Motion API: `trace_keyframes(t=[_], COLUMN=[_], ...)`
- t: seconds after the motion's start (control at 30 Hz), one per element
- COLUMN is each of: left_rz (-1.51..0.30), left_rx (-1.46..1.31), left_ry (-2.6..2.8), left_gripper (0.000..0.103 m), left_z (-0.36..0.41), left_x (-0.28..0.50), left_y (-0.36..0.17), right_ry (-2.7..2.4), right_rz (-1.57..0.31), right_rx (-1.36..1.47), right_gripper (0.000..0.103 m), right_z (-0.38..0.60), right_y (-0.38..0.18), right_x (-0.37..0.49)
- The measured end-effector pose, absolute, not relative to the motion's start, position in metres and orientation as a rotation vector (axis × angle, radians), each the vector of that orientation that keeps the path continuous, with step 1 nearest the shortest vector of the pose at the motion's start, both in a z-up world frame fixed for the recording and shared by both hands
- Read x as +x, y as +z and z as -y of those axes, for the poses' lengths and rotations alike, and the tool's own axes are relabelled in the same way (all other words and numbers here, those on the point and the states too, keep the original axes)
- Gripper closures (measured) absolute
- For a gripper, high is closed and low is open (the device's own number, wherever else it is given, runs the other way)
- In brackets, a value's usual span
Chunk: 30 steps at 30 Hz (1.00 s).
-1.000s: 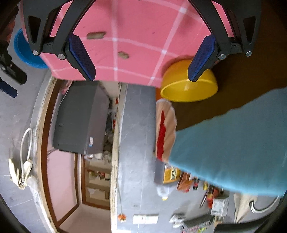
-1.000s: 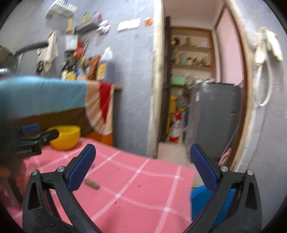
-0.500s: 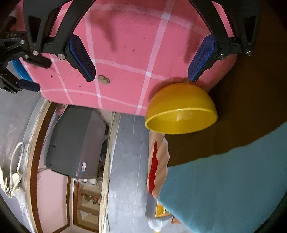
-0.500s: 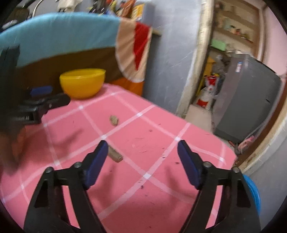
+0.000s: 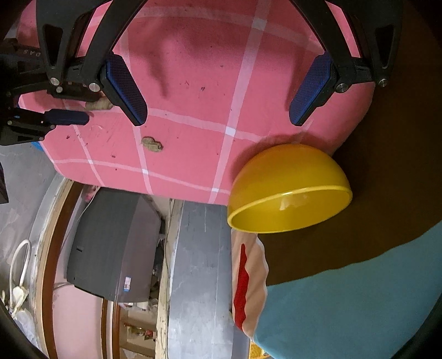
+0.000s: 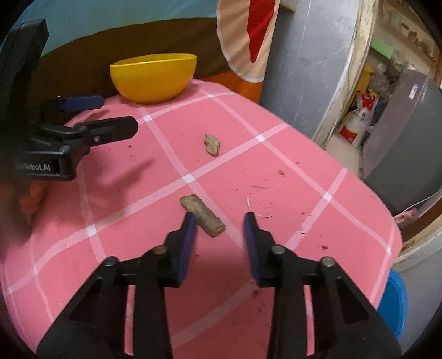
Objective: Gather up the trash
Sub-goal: 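Grasp the brown crumb with the left tool while the right tool grasps the brown stub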
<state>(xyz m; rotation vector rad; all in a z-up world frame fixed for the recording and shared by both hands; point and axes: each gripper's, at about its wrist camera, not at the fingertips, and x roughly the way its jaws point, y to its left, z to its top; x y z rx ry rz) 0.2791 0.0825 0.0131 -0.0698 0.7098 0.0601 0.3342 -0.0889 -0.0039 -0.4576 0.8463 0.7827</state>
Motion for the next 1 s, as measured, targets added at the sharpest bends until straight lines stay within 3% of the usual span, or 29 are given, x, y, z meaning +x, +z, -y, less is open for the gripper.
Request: trace_keyframes(t=[0.13,0.5,0.6,1.0], left_rz=[-0.745,-0.794,-0.831,-0.927], left_rx=[-0.066,-0.03,-0.018,0.093], left_ry=[0.034,-0.037,-0.067,-0.141], left_gripper=[0.002,0.008,0.021,0.057], left_z=[-0.08,-0.061,-0.054,-0.022], left_x=[0.285,0.306,0.318,0.363], left_y=[0.009,0.008,0.004,-0.003], right_ry=[0.807,0.713,0.679,0.635], right_rz=[-0.867,-0.871,-0.878,-0.894], right_rx=[-0.451,-0.343,-0.296,-0.224], right_gripper=[0.077,0.079,0.079,0.079], right_z=[0.089,0.114,0.125,0.147], right_y=[-0.005,0.002,0.003,-0.003], right_x=[0.334,0.348,0.355,0.364])
